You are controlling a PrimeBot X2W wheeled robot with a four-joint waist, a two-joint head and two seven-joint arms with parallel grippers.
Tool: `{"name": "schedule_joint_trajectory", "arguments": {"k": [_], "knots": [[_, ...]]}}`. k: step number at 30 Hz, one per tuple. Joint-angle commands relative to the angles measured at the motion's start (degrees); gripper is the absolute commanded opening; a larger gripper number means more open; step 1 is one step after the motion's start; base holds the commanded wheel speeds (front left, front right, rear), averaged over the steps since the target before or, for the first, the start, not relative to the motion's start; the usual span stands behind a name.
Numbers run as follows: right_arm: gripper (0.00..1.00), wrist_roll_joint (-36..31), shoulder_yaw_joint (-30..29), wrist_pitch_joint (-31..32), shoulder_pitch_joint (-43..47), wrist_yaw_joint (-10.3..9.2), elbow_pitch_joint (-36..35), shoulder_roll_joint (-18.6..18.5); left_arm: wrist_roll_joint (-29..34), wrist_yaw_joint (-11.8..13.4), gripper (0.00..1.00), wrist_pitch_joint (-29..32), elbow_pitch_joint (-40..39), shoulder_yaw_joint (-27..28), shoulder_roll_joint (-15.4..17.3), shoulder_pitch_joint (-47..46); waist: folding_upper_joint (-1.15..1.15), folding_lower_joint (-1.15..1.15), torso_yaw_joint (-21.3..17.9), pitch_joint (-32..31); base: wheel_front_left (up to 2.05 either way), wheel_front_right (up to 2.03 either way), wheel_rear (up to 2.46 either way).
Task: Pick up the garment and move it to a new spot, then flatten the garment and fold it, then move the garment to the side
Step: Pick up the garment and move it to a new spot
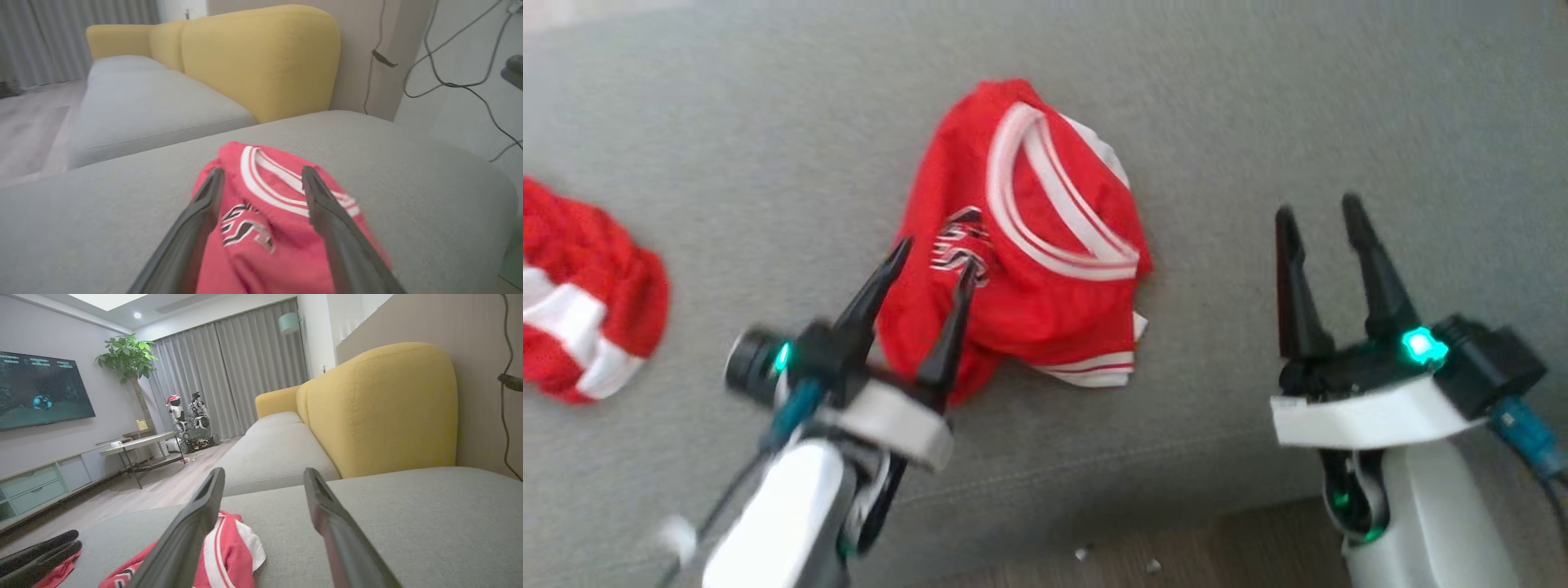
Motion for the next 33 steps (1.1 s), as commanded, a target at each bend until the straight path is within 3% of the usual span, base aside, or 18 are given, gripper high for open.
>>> {"name": "schedule_joint_trajectory", "arguments": {"k": [1,4,9,17,33], "knots": [[1.0,-0.38,1.65,-0.47,1.1,0.42,-1.0,0.43,1.26,0.95,1.0,-0.69,-3.31,3.46,0.28,1.05,0.0,0.0,2.93,-3.26,0.0,0.0,0.0],[1.0,-0.97,1.94,-0.47,2.76,0.42,0.87,0.43,2.86,2.97,1.0,-0.69,-7.41,7.41,-1.39,6.93,0.0,0.0,5.39,-6.21,0.0,0.0,0.0],[1.0,-1.17,1.22,-0.47,6.12,0.42,4.62,0.43,6.77,4.17,1.0,-0.69,-13.85,11.93,-3.65,14.23,0.0,0.0,9.62,-10.71,0.0,0.0,0.0],[1.0,-0.39,0.5,-0.47,8.77,0.42,7.35,0.43,11.37,6.44,1.0,-0.7,-19.67,19.15,-5.94,23.36,0.0,0.0,12.39,-13.57,0.0,0.0,0.0],[1.0,-1.28,0.77,-0.47,11.94,0.42,8.86,0.43,14.74,4.53,1.0,-0.7,-19.22,21.0,-6.69,28.82,0.0,0.0,12.26,-15.34,0.0,0.0,0.0]]}}
